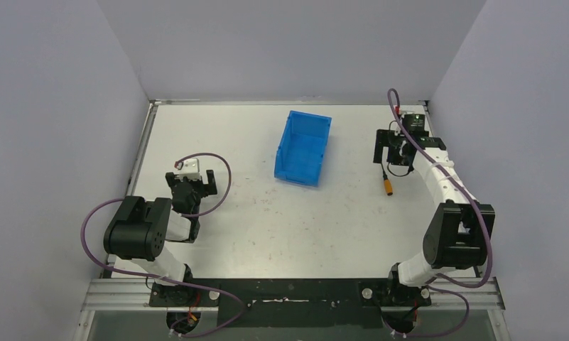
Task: Put the screwdriver in the bin
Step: Pick up the screwdriver from the center of the board.
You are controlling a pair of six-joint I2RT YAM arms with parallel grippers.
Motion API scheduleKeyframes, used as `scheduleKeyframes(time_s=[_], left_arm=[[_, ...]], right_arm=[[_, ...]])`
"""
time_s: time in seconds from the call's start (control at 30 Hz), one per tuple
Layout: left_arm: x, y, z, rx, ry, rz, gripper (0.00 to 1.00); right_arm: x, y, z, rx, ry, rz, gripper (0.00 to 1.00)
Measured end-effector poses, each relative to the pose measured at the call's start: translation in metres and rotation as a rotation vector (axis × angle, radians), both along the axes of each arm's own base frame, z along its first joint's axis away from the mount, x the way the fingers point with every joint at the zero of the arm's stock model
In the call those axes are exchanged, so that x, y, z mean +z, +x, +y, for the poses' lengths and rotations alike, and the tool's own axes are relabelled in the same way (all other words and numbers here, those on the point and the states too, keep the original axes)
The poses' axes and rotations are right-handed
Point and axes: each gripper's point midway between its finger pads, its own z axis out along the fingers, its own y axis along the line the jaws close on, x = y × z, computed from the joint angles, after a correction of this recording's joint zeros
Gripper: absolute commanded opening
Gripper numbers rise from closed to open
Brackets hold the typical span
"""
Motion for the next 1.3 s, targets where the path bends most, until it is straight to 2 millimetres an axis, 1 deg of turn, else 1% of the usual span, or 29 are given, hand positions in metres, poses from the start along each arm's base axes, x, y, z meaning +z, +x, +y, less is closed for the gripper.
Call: scheduleKeyframes(time_s=[0.13, 0.23, 0.43, 0.53, 0.67, 0.8, 0.87, 0.93, 1.1, 1.13, 1.2, 1.3], left_arm=[[0.000, 0.000, 0.000, 0.000, 0.000, 0.000, 0.97], [0.000, 0.000, 0.000, 0.000, 0.000, 0.000, 0.97], [0.000, 0.000, 0.000, 0.000, 0.000, 0.000, 0.97], [0.000, 0.000, 0.000, 0.000, 0.000, 0.000, 0.97], [0.000, 0.000, 0.000, 0.000, 0.000, 0.000, 0.97], [0.000, 0.000, 0.000, 0.000, 0.000, 0.000, 0.97], [0.000, 0.000, 0.000, 0.000, 0.000, 0.000, 0.97], [0.000, 0.000, 0.000, 0.000, 0.000, 0.000, 0.97], [0.000, 0.000, 0.000, 0.000, 0.000, 0.000, 0.97], [0.000, 0.000, 0.000, 0.000, 0.000, 0.000, 0.97], [0.000, 0.000, 0.000, 0.000, 0.000, 0.000, 0.97], [0.000, 0.000, 0.000, 0.000, 0.000, 0.000, 0.97]], right_arm=[[-0.026, -0.004, -0.001, 0.016, -0.009, 0.091, 0.98], [-0.052, -0.006, -0.001, 0.024, -0.011, 0.174, 0.97], [-0.089, -0.009, -0.002, 0.038, -0.013, 0.286, 0.96], [-0.102, -0.010, -0.002, 0.041, -0.012, 0.327, 0.94], [-0.110, -0.009, -0.003, 0.040, -0.011, 0.348, 0.89], [-0.115, -0.009, -0.006, 0.034, -0.009, 0.364, 0.75], [-0.119, -0.010, -0.008, 0.030, -0.005, 0.377, 0.65], [-0.124, -0.012, -0.009, 0.026, 0.013, 0.388, 0.52], [-0.125, -0.011, -0.007, 0.031, 0.033, 0.385, 0.21], [-0.125, -0.011, -0.007, 0.032, 0.035, 0.385, 0.16], [-0.125, -0.011, -0.007, 0.032, 0.034, 0.386, 0.09], [-0.125, -0.011, -0.007, 0.030, 0.033, 0.385, 0.04]])
